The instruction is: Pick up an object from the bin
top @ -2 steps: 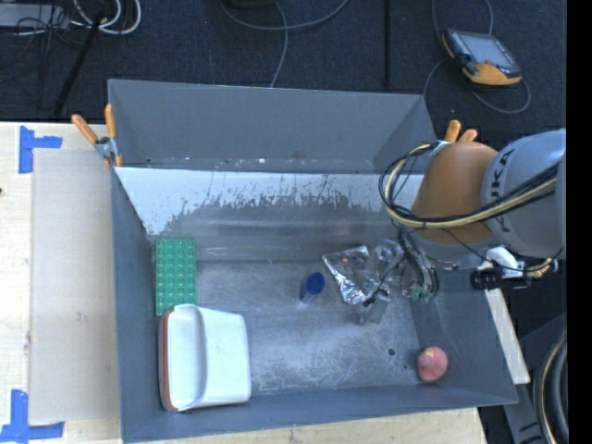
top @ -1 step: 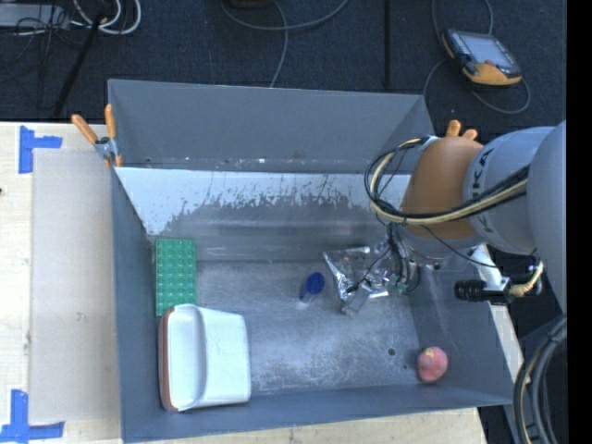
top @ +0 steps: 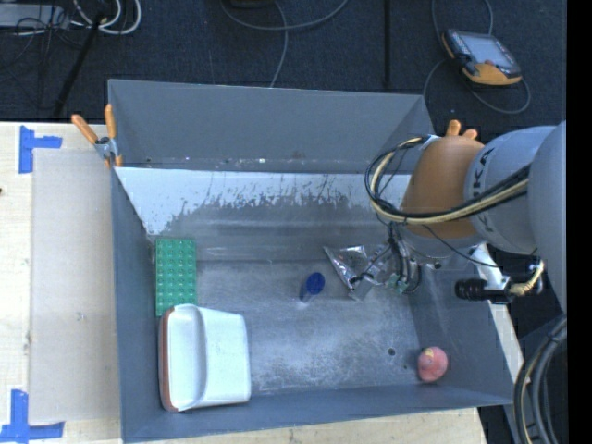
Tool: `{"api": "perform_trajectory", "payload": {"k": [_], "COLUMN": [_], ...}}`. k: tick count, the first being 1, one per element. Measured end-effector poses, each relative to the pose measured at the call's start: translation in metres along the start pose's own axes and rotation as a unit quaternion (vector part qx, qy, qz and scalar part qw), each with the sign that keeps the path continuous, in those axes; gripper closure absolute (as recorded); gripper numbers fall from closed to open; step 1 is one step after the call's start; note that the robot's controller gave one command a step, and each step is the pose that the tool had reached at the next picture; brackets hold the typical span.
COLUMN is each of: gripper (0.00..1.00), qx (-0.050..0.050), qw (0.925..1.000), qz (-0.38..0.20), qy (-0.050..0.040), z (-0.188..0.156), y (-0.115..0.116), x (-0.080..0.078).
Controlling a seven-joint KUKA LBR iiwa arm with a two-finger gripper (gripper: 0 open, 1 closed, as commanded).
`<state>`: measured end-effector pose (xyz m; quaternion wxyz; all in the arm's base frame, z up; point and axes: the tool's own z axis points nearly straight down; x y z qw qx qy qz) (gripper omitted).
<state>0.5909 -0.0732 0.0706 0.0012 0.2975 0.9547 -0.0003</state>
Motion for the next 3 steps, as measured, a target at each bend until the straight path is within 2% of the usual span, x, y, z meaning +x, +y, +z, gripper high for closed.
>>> {"api": "perform_trajectory", "payload": {"k": [1, 2, 3], "gripper": [1.00, 1.00, 1.00], "qx": [0.000, -0.001, -0.002], "qw": [1.0000, 1.0000, 1.0000], "qz": [-0.001, -0.002, -0.004], "qy": [0.0002, -0.0004, -0.0024], "z": [-0.023, -0.060, -0.132], "y": [0.000, 0.000, 0.000], "x": [-0.001, -0.002, -0.005]}}
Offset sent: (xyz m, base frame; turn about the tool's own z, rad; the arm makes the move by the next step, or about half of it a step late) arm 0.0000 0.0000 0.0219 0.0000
